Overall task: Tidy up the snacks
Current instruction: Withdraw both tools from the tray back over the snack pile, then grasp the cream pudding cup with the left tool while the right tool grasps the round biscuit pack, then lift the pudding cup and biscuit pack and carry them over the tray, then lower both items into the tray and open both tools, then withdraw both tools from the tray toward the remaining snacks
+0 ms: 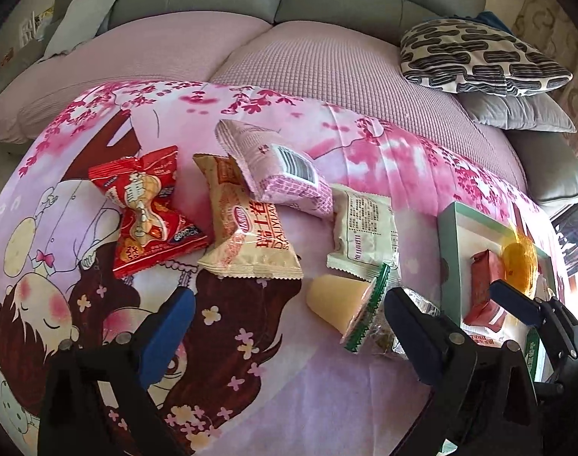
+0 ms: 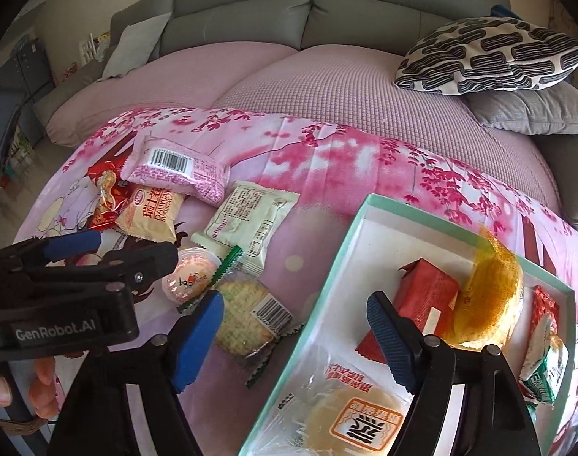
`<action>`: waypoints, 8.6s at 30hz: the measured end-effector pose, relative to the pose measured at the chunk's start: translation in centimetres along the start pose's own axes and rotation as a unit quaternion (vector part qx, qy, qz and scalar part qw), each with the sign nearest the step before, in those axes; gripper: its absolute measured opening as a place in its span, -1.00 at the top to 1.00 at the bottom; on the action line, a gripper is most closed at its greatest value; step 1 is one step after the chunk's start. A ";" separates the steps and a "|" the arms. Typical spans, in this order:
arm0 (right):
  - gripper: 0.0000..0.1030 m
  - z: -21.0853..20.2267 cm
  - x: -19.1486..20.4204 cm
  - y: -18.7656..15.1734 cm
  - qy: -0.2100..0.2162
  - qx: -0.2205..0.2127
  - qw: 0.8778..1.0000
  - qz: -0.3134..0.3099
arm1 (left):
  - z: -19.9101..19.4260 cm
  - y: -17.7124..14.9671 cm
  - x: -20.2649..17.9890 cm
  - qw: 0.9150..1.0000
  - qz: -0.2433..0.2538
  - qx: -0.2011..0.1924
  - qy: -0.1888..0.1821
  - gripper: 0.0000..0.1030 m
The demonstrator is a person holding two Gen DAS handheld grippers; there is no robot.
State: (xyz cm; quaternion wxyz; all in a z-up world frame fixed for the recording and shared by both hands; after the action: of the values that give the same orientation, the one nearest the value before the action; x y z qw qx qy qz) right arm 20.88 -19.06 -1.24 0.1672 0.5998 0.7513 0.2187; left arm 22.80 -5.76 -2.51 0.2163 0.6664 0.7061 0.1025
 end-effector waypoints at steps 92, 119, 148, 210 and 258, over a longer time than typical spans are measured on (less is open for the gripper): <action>-0.03 0.9 6.0 -2.2 -0.023 -0.011 1.000 -0.007 | 2.1 -2.1 3.5 0.995 -0.080 0.054 0.021 0.22; -0.03 -9.0 -5.9 -2.4 -0.060 -0.111 0.982 0.139 | -4.3 0.7 -3.8 0.999 -0.001 -0.035 -0.024 0.23; -0.03 -5.6 -15.8 -5.9 -0.100 -0.068 0.964 0.239 | 2.3 1.2 -17.8 0.986 0.155 0.009 -0.056 0.23; -0.31 -6.0 -15.4 -7.8 -0.100 -0.036 0.966 0.235 | -1.2 -2.2 -9.7 0.996 0.089 0.005 0.001 0.05; -1.00 -8.4 -13.0 -4.7 -0.102 -0.127 0.968 0.190 | -5.3 2.2 -5.7 0.983 0.056 -0.159 0.079 -0.95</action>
State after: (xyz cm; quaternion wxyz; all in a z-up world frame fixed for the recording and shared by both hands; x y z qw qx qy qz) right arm 15.55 -33.66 3.29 0.2735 0.7245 0.5687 0.2773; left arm 22.52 -10.38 4.08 0.2568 0.6519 0.6573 0.2777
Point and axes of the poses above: each gripper's, at about its wrist camera, not at the fingertips, and z roughly the way its jaws point, x to its left, y to its top, the point moved 9 cm from there along z, roughly the way its jaws point, and after that the axes turned 1 degree about x, right-handed, at the moved point
